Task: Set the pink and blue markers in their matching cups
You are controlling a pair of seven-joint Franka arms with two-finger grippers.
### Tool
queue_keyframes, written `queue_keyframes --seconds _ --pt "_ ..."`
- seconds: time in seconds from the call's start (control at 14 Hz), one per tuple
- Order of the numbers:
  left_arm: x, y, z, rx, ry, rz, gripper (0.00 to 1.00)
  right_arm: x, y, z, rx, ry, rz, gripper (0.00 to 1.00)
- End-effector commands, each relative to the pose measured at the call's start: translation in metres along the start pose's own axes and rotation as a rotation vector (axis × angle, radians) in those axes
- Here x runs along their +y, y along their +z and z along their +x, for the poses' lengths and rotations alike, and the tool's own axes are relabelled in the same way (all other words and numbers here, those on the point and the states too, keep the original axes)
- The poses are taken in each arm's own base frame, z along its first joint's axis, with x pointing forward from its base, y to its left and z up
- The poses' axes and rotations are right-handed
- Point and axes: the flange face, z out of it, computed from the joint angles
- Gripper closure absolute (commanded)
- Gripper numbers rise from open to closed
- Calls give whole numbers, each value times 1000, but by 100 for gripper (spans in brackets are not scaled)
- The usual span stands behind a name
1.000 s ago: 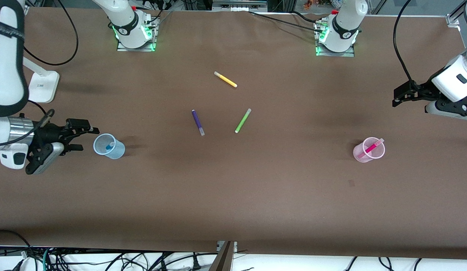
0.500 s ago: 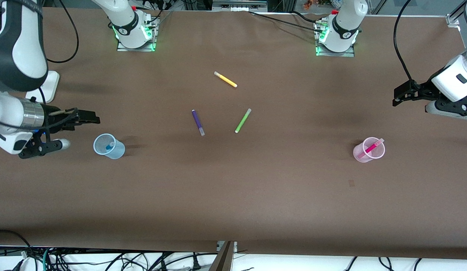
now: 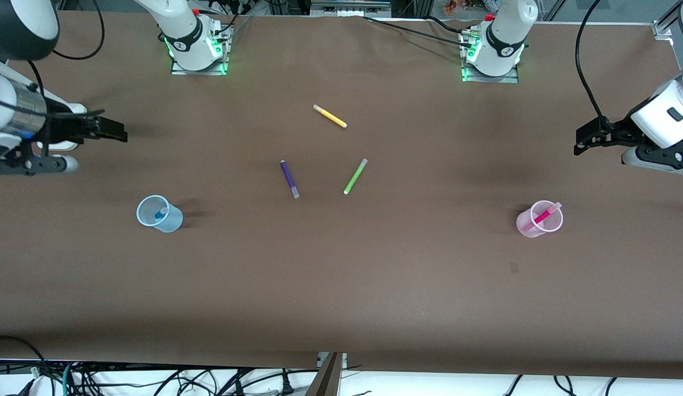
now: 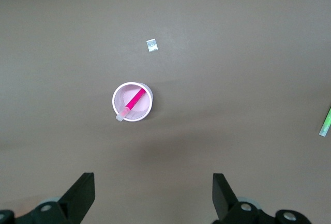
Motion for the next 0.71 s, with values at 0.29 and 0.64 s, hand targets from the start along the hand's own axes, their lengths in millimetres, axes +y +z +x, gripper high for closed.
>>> queue_keyframes --seconds 0.29,0.64 --pt "1 -7 -1 16 16 -27 0 47 -45 -60 99 82 -8 0" --pt "0 -7 -1 16 14 -27 0 45 -45 -71 40 153 -12 0"
